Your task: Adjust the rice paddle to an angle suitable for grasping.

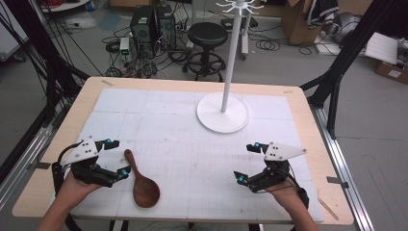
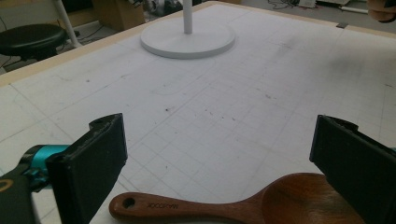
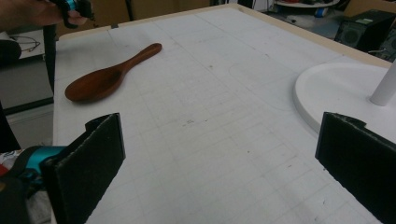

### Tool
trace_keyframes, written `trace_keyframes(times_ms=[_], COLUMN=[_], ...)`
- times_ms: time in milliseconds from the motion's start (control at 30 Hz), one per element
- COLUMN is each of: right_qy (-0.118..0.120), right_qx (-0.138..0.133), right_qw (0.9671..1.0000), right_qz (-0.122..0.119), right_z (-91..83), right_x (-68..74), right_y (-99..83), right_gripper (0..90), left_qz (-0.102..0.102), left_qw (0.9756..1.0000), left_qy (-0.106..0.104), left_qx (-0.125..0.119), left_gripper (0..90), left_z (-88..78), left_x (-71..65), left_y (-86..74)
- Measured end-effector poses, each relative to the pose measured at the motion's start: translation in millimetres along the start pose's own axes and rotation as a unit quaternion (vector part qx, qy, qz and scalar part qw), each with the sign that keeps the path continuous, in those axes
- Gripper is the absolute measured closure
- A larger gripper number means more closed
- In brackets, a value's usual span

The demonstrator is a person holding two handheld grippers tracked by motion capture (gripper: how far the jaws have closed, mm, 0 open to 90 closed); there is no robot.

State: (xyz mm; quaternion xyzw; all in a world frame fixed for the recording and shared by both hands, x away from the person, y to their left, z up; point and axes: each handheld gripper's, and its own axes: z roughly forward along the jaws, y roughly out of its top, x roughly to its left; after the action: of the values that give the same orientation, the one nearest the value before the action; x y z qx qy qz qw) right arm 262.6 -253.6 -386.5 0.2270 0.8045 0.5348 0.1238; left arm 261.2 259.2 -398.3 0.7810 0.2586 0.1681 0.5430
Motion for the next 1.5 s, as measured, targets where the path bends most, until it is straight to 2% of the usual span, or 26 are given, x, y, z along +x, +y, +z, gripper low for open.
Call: trace_keyframes(times_ms=[133, 300, 567, 700, 800, 1033, 1067, 1100, 1167, 1200, 1333, 1433, 1500], right_qy=[0.001, 0.001, 0.0, 0.001, 0.0, -0.004, -0.004, -0.004, -0.005, -0.004, -0.006, -0.005, -0.007], right_qx=[-0.003, 0.0, 0.002, 0.001, 0.002, -0.001, -0.001, -0.001, -0.001, -0.001, -0.003, -0.002, -0.003], right_qw=[1.0, 1.0, 0.9999, 0.9999, 0.9999, 0.9999, 0.9999, 1.0, 0.9999, 0.9999, 0.9999, 0.9999, 0.9999], right_qz=[-0.002, -0.005, -0.011, -0.011, -0.012, -0.01, -0.01, -0.008, -0.009, -0.009, -0.011, -0.009, -0.012], right_z=[-1.2, -1.5, -2.3, -2.6, -2.9, -5.5, -5.5, -5.7, -5.9, -6.2, -6.4, -6.3, -6.4], right_x=[-0.1, 1.1, 4.3, 4.4, 3.6, 2.8, 2.8, 3.0, 3.3, 3.5, 3.2, 3.5, 3.2], right_y=[0.0, 1.6, 3.5, 3.9, 3.9, 4.1, 4.1, 4.2, 4.6, 4.8, 5.1, 5.1, 5.1], right_gripper=[0.5, 0.5, 0.5, 0.4, 0.5, 0.5, 0.5, 0.5, 0.5, 0.5, 0.5, 0.5, 0.5], left_qz=[-0.002, 0.008, 0.008, 0.009, 0.009, 0.009, 0.009, 0.014, 0.023, 0.03, 0.035, 0.035, 0.034], left_qw=[1.0, 0.9999, 0.9998, 0.9996, 0.9991, 0.9982, 0.9977, 0.9969, 0.995, 0.9934, 0.9919, 0.9894, 0.987], left_qy=[0.001, 0.008, 0.018, 0.02, 0.03, 0.038, 0.043, 0.049, 0.058, 0.063, 0.062, 0.067, 0.078], left_qx=[0.002, 0.007, 0.006, 0.014, 0.027, 0.046, 0.051, 0.06, 0.077, 0.091, 0.105, 0.124, 0.137], left_gripper=[4.7, 4.6, 4.7, 4.7, 5.0, 13.2, 13.2, 18.9, 23.2, 25.7, 34.4, 38.8, 46.3], left_z=[-0.7, -4.5, -12.1, -11.4, -9.7, -10.0, -10.2, -10.5, -10.2, -10.1, -9.7, -7.9, -6.2], left_x=[0.8, -0.3, 1.3, 1.2, 1.7, 4.0, 4.1, 4.8, 5.3, 5.4, 5.2, 6.0, 7.1], left_y=[0.4, 2.1, 3.0, 3.1, 2.4, -0.1, 0.0, 0.0, -0.4, -0.9, -0.9, -1.5, -2.6])
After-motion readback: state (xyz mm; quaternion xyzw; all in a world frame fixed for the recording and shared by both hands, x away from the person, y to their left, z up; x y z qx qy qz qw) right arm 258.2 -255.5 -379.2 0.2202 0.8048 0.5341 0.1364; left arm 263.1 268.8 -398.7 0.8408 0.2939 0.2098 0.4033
